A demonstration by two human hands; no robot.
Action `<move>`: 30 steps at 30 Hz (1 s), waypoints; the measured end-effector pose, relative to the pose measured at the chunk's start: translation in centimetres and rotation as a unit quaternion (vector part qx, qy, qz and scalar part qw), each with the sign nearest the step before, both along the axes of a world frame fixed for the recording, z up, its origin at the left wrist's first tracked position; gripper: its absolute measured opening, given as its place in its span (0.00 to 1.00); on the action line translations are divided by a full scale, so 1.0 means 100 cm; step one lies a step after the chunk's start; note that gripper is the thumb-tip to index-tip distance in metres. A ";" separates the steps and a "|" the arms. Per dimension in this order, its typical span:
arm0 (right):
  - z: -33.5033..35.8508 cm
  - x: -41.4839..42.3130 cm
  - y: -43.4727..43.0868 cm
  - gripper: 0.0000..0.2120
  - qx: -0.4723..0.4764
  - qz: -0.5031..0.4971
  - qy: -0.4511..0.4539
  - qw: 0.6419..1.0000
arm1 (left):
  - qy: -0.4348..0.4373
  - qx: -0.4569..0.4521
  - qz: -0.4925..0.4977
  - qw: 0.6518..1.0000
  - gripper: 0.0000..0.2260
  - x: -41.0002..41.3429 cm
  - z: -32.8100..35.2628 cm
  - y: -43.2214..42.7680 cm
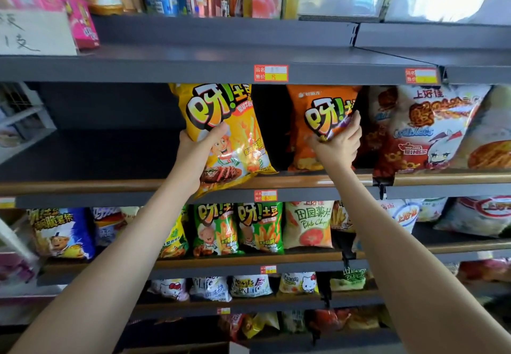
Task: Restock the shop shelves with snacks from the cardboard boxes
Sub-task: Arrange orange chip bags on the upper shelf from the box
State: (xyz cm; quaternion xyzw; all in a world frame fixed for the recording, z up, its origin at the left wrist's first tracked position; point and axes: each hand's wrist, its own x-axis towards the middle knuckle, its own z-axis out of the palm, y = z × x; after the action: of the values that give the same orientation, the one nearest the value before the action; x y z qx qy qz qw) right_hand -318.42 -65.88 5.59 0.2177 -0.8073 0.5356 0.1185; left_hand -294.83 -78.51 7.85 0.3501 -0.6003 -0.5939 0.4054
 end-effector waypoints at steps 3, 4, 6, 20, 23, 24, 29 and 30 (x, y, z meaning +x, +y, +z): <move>-0.006 -0.006 0.004 0.58 0.068 0.038 0.012 0.997 | -0.001 -0.005 0.002 1.000 0.25 -0.008 -0.002 0.001; -0.006 -0.009 0.006 0.58 0.073 0.041 0.024 0.996 | 0.001 -0.004 -0.001 1.000 0.25 -0.010 -0.003 0.000; -0.004 -0.014 0.009 0.58 0.073 0.032 0.031 0.996 | 0.006 -0.004 -0.007 1.000 0.27 -0.011 -0.004 -0.001; 0.003 0.082 -0.020 0.49 0.006 0.181 0.218 0.959 | 0.034 0.013 0.002 0.999 0.37 0.031 -0.008 -0.026; 0.012 0.109 -0.042 0.53 0.039 0.366 0.144 0.919 | 0.010 0.018 -0.029 0.999 0.33 0.025 0.003 -0.030; 0.015 0.113 -0.050 0.54 0.049 0.392 0.121 0.911 | -0.001 0.018 -0.039 0.999 0.33 0.020 0.005 -0.033; 0.026 0.099 -0.084 0.55 0.068 0.429 0.048 0.899 | -0.068 0.050 -0.096 0.992 0.59 0.001 0.012 -0.052; 0.025 0.091 -0.089 0.54 0.070 0.431 0.041 0.899 | -0.069 0.044 -0.118 0.990 0.60 -0.003 0.010 -0.059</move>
State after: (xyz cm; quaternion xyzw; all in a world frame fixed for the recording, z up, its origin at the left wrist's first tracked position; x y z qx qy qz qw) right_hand -309.32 -74.76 8.09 0.5732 -0.6648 0.4670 -0.1067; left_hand -295.08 -84.39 8.85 0.3345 -0.6368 -0.6381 0.2746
